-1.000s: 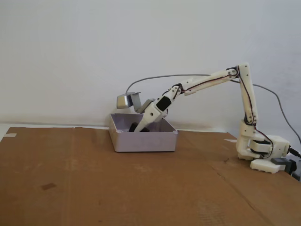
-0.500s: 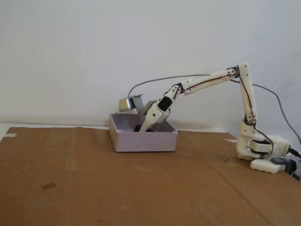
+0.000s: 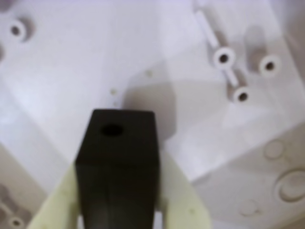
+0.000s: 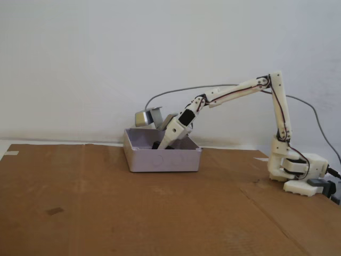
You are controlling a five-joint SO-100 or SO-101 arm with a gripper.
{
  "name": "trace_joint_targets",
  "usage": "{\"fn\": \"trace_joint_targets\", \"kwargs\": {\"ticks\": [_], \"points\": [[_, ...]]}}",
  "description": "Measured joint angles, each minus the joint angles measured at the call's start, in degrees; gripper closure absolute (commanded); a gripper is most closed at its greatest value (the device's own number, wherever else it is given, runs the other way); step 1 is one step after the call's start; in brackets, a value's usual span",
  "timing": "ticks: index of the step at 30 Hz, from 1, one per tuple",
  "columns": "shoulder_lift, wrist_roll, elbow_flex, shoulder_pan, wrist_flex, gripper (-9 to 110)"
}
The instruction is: Grasp a block and put it in the box.
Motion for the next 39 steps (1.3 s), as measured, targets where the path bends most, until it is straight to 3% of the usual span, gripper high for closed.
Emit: {"fn": "trace_joint_targets", "kwargs": {"ticks": [5, 8, 26, 34, 39], "points": [[0.0, 0.0, 0.0, 0.0, 0.0, 72], [0.0, 0.0, 0.0, 0.0, 0.0, 64], [0.0, 0.0, 0.0, 1.1, -6.9, 62], [0.0, 0.0, 0.0, 1.1, -6.9, 45], [0.0, 0.0, 0.0, 1.1, -6.9, 45]]}}
